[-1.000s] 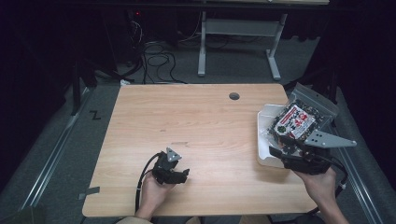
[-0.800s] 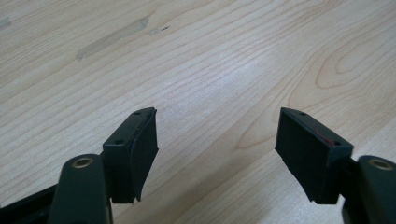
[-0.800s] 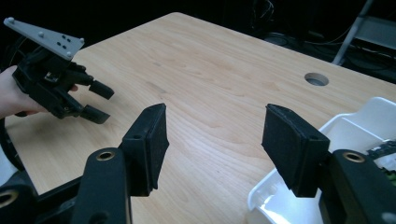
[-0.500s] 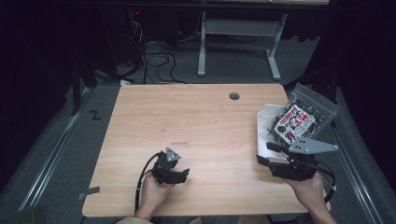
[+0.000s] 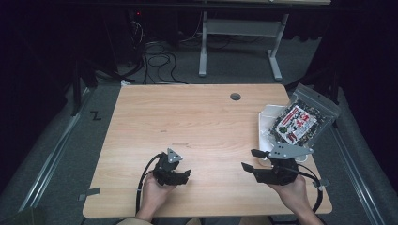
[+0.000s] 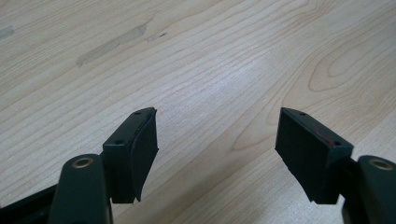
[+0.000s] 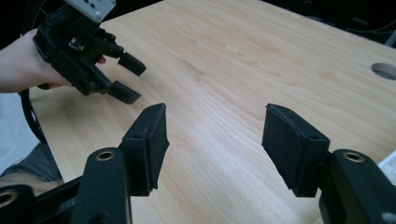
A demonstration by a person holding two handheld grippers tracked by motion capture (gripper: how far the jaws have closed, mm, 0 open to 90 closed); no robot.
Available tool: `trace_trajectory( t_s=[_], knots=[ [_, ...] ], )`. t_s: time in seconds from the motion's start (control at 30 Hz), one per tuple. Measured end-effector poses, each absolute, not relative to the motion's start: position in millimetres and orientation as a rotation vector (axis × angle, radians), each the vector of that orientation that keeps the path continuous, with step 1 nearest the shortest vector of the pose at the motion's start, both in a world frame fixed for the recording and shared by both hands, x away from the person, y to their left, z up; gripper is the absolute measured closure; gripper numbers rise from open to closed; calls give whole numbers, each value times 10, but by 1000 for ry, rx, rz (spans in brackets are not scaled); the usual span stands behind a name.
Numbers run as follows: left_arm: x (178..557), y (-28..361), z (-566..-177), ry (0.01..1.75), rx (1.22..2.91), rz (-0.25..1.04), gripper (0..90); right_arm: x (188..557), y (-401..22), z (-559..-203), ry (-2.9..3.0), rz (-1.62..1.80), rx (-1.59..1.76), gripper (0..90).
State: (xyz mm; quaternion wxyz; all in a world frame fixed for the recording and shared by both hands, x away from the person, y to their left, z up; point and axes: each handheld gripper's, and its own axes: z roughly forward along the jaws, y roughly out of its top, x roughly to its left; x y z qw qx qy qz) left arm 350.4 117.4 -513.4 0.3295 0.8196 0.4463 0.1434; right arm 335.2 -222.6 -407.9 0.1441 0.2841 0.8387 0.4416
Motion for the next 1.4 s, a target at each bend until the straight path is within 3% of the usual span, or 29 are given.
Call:
trace_trajectory(
  t_s=[1.4],
  knots=[
    [3515, 1095, -5159, 1149, 2155, 363, 302, 3995, -1711, -4833, 2534, 1047, 970, 448]
  ],
)
